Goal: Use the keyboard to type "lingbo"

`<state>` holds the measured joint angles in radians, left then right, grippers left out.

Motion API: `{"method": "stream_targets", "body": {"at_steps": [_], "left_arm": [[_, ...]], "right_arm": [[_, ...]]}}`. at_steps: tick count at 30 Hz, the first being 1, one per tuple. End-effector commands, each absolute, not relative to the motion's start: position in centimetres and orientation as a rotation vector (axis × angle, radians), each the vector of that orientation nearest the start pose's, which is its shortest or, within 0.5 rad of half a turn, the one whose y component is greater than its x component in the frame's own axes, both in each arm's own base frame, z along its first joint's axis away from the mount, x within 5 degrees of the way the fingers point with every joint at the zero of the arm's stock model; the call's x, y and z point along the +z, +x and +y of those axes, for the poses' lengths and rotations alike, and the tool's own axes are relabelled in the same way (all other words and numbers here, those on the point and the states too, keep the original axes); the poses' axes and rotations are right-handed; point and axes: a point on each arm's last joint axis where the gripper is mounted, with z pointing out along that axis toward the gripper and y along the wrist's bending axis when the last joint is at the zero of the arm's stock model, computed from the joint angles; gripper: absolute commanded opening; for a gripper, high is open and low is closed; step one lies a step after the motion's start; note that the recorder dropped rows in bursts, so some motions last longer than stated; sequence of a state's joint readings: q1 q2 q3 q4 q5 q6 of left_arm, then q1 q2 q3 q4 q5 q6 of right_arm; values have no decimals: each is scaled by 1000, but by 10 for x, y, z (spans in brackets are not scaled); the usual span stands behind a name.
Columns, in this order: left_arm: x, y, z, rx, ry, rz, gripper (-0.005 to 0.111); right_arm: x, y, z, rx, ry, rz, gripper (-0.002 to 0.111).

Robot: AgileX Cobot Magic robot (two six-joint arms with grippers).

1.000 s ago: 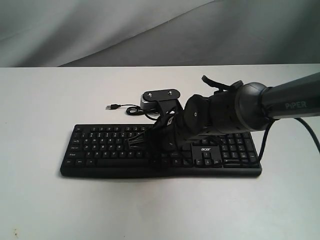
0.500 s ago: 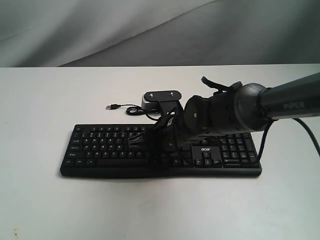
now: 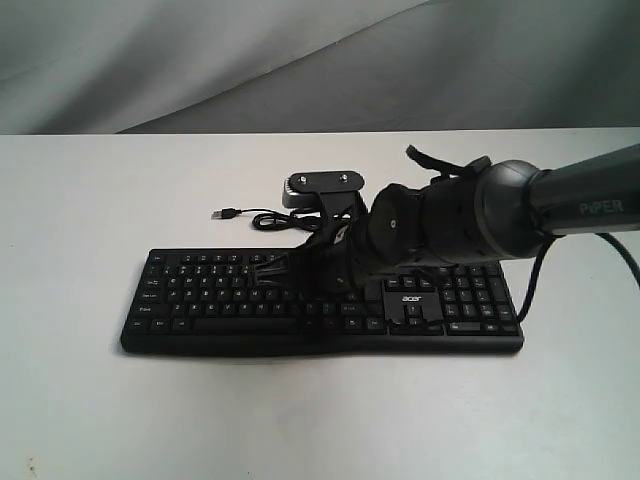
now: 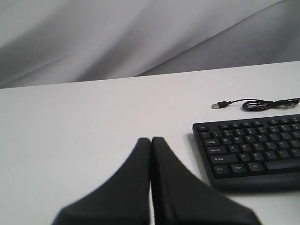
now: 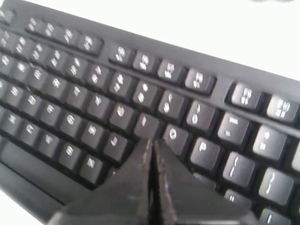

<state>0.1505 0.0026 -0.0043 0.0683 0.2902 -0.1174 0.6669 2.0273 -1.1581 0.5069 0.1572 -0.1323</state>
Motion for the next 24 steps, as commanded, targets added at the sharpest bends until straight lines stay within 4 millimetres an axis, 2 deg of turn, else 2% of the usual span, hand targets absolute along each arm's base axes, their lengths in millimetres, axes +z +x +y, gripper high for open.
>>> {"method": "stream_targets", "body": {"at_steps": [1, 9, 24], "left_arm": [[187, 54, 10, 79, -203, 1758, 1], [187, 54, 10, 79, -203, 1758, 1], [187, 54, 10, 79, -203, 1758, 1]], "right_arm": [[147, 322, 261, 531, -408, 2436, 0], [151, 335, 281, 561, -508, 2454, 0], [138, 334, 280, 529, -503, 2526, 0]]}}
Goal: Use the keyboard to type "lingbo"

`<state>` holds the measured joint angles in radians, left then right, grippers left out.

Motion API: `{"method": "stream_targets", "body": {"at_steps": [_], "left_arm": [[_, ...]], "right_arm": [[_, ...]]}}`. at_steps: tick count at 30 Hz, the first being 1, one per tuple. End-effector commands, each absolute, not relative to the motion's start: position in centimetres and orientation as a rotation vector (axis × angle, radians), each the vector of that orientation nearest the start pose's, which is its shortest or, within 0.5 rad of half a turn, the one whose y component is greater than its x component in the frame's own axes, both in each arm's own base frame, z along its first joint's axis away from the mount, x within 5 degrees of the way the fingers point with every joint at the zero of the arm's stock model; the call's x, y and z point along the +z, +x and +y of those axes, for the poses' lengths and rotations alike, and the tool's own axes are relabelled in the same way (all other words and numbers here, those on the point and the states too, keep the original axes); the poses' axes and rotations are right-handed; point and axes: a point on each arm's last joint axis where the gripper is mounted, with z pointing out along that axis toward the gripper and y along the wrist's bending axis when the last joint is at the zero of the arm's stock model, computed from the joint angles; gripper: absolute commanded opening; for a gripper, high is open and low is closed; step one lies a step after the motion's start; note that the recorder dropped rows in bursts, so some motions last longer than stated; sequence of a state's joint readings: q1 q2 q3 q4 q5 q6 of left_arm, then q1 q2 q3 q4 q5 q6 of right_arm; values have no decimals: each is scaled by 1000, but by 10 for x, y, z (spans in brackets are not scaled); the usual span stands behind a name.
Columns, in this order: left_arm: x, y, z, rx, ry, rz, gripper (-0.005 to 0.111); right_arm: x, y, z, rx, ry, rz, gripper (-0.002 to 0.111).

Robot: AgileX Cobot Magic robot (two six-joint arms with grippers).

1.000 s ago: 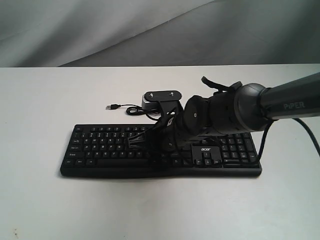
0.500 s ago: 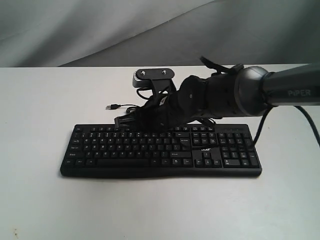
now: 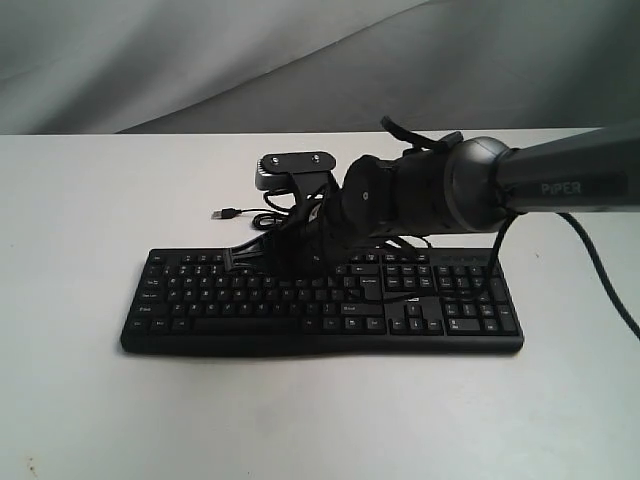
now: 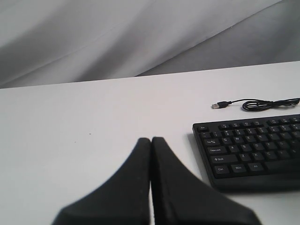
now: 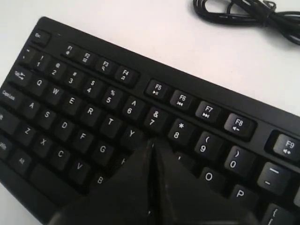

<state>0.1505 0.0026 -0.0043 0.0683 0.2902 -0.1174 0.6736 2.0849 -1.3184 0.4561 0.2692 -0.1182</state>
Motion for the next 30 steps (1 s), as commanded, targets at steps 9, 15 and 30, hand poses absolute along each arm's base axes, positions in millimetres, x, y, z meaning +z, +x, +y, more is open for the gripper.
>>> {"method": "stream_targets", "body": {"at_steps": [9, 15, 30], "left_arm": [[187, 54, 10, 79, -203, 1758, 1], [187, 54, 10, 79, -203, 1758, 1], [187, 54, 10, 79, -203, 1758, 1]], "right_arm": [[128, 336, 279, 513, -501, 2549, 0], [126, 337, 279, 510, -499, 2541, 0], [123, 341, 275, 497, -483, 2545, 0]]}}
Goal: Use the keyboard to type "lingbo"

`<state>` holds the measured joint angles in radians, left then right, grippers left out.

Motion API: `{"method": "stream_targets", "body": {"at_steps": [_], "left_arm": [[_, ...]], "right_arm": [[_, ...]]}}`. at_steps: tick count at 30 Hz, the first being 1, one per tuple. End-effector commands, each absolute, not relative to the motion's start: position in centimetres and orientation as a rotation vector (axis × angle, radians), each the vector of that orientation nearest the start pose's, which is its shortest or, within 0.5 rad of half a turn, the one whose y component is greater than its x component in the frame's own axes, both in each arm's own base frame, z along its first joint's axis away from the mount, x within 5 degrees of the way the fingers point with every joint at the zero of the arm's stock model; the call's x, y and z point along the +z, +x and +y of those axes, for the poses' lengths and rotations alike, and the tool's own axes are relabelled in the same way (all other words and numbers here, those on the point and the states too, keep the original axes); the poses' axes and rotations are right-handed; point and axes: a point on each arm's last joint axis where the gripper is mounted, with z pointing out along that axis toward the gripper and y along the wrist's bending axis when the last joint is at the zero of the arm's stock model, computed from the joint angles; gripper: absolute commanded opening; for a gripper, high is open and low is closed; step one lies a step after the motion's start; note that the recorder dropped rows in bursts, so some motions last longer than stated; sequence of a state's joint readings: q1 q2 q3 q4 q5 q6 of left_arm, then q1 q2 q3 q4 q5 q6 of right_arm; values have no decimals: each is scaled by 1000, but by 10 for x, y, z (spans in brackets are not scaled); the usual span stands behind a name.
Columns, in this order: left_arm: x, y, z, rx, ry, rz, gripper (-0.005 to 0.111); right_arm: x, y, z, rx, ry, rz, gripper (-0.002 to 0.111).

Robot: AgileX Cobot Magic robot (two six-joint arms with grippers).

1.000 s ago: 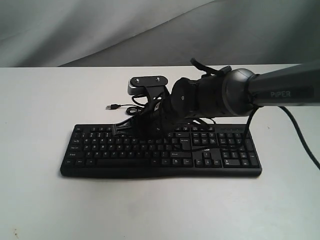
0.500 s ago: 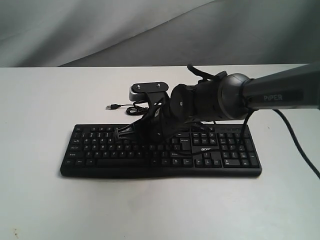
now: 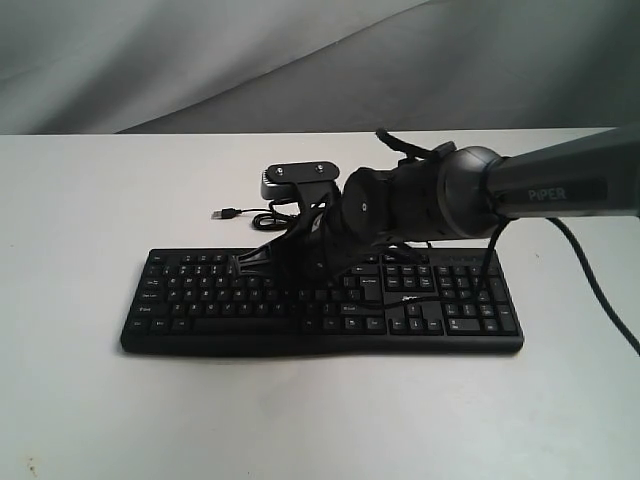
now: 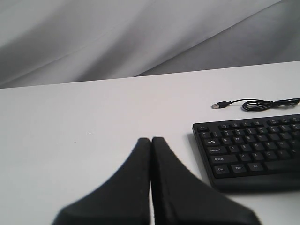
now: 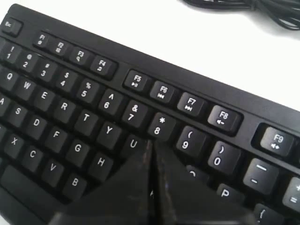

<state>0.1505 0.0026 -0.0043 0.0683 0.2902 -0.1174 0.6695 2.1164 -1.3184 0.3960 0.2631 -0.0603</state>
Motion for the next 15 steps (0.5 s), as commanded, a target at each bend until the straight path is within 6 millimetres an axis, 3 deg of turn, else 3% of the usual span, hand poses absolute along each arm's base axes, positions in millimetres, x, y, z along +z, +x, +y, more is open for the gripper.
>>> {"method": "stream_targets", "body": {"at_steps": [1, 8, 15], "left_arm": [[187, 54, 10, 79, -203, 1758, 1], [187, 54, 10, 79, -203, 1758, 1], [187, 54, 10, 79, -203, 1758, 1]], "right_arm": [[123, 341, 275, 497, -483, 2545, 0], [110, 340, 275, 489, -470, 2582, 0], [110, 339, 275, 491, -467, 2593, 0]]}}
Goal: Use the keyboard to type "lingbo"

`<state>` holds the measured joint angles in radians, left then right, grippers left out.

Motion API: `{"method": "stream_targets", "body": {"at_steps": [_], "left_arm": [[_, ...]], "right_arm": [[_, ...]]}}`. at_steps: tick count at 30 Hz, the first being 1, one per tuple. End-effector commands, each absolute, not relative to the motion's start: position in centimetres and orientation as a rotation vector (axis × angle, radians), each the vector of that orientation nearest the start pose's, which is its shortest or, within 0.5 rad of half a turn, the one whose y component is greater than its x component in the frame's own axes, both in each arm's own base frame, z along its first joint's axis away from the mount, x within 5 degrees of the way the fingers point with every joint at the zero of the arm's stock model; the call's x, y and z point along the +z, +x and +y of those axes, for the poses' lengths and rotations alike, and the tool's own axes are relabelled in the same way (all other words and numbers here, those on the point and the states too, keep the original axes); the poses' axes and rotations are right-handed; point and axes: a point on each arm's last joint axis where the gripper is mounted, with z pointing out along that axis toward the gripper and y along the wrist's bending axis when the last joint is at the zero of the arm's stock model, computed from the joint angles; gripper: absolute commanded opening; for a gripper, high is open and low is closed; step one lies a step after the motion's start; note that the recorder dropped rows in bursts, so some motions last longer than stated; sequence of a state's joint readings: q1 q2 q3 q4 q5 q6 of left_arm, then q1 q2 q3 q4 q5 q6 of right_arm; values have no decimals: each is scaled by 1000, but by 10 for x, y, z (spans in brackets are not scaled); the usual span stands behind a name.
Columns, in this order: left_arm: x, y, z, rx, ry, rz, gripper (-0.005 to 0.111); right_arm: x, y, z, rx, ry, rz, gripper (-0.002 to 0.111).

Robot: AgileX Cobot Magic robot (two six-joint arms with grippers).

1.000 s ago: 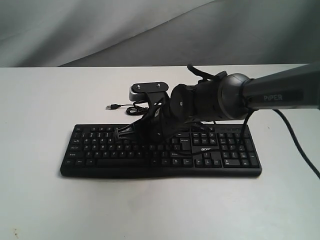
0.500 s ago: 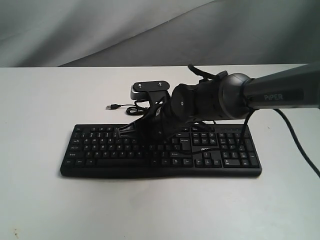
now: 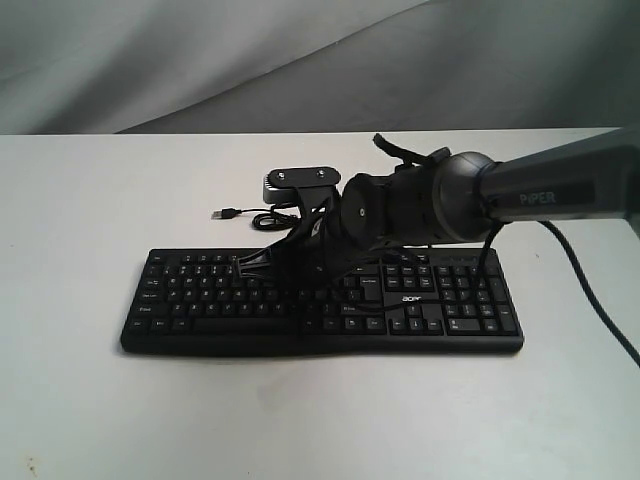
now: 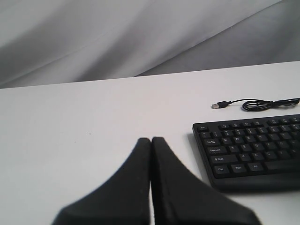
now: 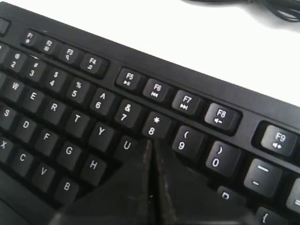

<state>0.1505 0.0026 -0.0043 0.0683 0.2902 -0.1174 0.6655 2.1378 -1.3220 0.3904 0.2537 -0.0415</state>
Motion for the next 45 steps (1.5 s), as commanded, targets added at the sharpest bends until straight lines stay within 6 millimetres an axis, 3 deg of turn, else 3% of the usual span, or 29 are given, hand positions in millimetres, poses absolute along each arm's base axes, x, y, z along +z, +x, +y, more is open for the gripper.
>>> {"method": "stream_targets", "body": {"at_steps": [1, 7, 17, 45], "left_arm": [[187, 54, 10, 79, -203, 1758, 1], [187, 54, 10, 79, -203, 1758, 1], [187, 54, 10, 79, -203, 1758, 1], [187, 54, 10, 79, -203, 1758, 1]], "right_arm": [[112, 339, 275, 493, -467, 2591, 0], [148, 334, 280, 507, -539, 2493, 0], [145, 312, 300, 527, -638, 2515, 0], [128, 310, 301, 530, -605, 2594, 0]]}}
